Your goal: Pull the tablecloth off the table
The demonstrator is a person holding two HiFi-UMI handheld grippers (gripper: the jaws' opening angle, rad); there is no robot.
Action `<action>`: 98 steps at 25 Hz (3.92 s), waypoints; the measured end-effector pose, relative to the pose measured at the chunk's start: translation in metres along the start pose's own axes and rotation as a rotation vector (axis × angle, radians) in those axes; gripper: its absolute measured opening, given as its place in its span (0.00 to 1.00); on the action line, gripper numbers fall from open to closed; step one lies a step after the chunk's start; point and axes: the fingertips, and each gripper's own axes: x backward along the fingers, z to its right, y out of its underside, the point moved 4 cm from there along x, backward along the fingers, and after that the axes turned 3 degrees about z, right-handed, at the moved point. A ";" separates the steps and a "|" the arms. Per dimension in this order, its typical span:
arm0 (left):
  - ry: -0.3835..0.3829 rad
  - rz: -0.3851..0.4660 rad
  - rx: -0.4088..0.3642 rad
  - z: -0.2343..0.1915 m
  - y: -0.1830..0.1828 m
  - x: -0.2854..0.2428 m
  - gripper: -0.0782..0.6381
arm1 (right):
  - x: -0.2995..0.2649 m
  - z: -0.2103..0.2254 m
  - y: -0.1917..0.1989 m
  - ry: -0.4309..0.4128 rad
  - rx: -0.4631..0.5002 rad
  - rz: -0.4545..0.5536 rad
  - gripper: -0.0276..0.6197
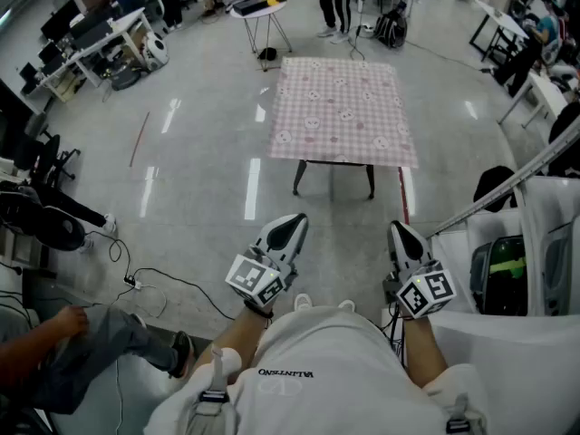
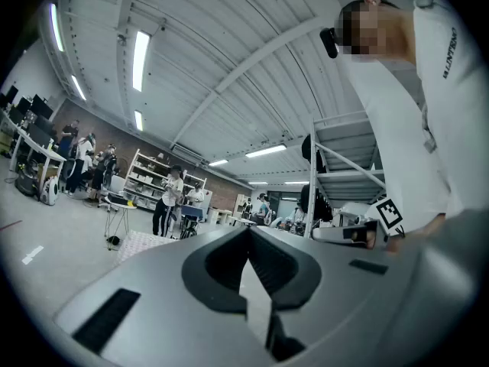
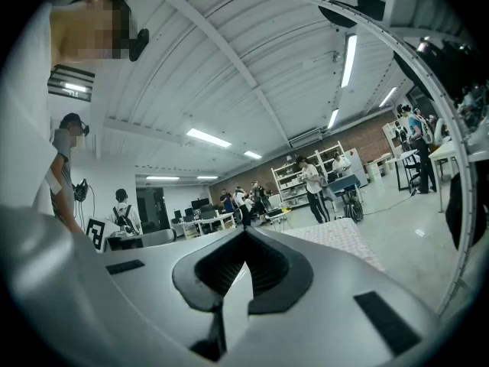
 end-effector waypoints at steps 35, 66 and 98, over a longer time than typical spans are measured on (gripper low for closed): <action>0.068 0.017 0.081 -0.054 0.008 0.026 0.30 | -0.044 -0.022 0.030 0.077 -0.018 -0.017 0.17; 0.026 -0.023 0.188 -0.109 0.040 -0.051 0.30 | -0.136 0.053 0.036 0.028 -0.095 -0.061 0.17; -0.090 -0.116 0.436 -0.174 0.148 -0.239 0.30 | -0.258 0.249 0.116 -0.027 -0.543 -0.208 0.16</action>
